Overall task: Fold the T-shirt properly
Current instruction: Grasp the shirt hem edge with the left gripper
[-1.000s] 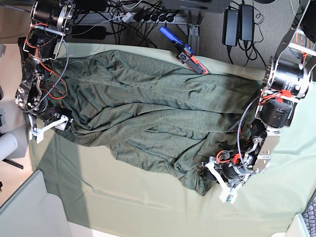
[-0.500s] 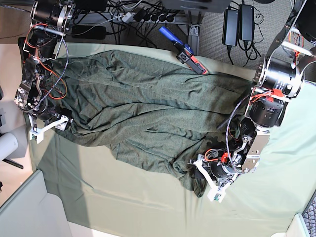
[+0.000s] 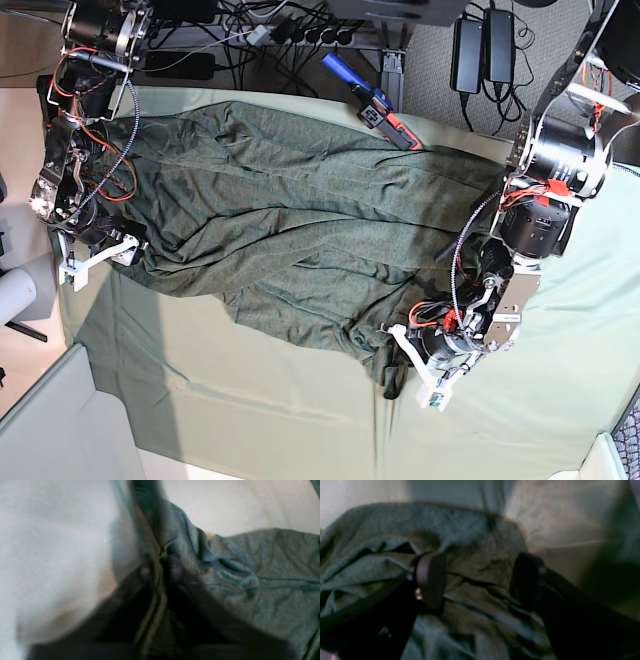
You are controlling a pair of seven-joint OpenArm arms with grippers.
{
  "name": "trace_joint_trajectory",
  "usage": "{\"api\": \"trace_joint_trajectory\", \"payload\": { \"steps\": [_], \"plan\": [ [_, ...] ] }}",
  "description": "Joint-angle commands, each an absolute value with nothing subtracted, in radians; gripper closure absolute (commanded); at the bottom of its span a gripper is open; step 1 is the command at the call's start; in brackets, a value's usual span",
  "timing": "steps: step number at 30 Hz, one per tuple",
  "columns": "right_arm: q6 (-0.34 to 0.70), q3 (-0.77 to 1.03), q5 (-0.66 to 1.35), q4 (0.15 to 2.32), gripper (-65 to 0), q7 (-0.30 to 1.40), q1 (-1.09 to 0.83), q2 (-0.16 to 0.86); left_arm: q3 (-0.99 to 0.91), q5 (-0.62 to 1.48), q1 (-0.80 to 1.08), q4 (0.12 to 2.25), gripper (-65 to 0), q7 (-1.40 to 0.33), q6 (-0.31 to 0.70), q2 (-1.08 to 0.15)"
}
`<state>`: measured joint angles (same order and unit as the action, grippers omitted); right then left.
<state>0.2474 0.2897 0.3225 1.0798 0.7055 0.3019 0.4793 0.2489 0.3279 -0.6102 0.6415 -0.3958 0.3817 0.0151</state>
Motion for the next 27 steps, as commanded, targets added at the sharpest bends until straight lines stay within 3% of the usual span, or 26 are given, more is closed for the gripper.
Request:
{"api": "trace_joint_trajectory", "payload": {
  "steps": [1,10,14,27],
  "plan": [
    [0.251,0.297,0.314,1.095,-43.6,0.677,0.323,0.501,0.254,0.350,-0.641,0.656,0.0,-0.388,0.431,0.049],
    [0.241,0.297,0.241,1.095,-43.6,0.616,0.324,0.501,0.254,0.307,-0.637,0.815,0.0,-0.453,0.435,0.024],
    [0.222,0.297,0.224,1.095,-43.6,0.583,0.324,0.501,0.254,0.355,-0.634,0.894,0.0,-0.523,0.485,-0.004],
    [0.221,0.297,0.224,1.060,-43.6,0.525,0.324,0.501,0.254,0.408,-0.585,0.943,0.0,-0.578,0.561,-0.034]
  ]
}}
